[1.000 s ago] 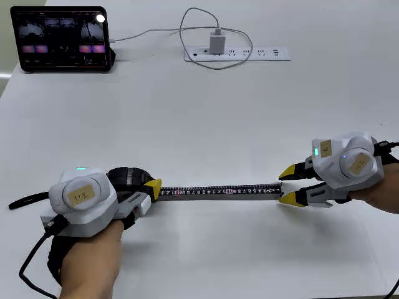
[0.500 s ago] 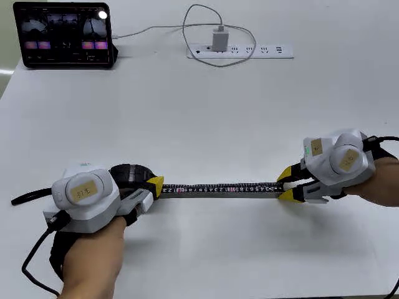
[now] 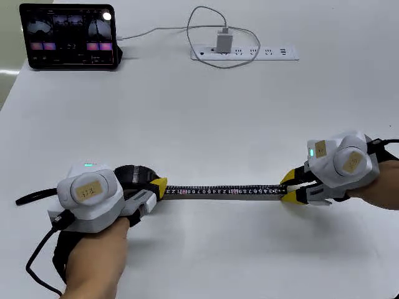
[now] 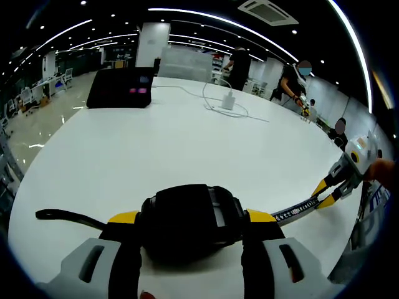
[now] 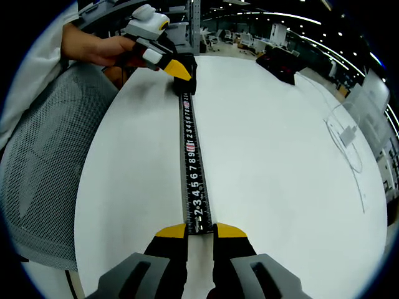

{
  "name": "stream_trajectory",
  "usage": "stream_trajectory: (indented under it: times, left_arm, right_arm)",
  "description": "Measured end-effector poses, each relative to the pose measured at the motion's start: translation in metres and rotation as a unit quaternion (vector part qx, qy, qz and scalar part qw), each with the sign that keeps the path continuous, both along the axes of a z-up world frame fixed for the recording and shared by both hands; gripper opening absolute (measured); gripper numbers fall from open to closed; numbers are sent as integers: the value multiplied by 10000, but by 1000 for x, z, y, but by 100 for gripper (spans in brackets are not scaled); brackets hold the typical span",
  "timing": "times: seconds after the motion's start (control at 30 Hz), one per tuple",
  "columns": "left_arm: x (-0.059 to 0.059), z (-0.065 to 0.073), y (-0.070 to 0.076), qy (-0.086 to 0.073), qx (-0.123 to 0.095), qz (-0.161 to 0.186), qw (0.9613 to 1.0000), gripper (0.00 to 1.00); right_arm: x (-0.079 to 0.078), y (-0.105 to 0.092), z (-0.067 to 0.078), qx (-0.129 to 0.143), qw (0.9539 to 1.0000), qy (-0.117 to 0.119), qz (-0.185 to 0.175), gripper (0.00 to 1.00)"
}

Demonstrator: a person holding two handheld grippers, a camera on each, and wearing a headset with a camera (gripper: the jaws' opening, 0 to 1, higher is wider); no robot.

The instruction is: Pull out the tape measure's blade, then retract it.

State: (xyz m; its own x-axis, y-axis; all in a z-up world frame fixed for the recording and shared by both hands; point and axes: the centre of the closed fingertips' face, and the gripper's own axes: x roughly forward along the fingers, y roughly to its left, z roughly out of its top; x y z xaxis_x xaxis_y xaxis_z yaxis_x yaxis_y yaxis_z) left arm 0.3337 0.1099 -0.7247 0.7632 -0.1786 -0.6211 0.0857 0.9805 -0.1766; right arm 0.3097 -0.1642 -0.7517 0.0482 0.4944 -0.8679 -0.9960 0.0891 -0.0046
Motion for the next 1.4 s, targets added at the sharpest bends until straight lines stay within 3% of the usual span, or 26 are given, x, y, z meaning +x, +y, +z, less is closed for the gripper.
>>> stream_trajectory:
  times: [0.83, 1.4]
  left_arm:
    - [0, -1, 0, 8, -23, -21, 10000, 58]
    - [-1, -1, 0, 32, -128, -14, 9999, 58]
  right_arm:
    - [0, 0, 0, -24, 10000, 11, 70, 11]
    - [4, 13, 2, 6, 9999, 29, 150, 11]
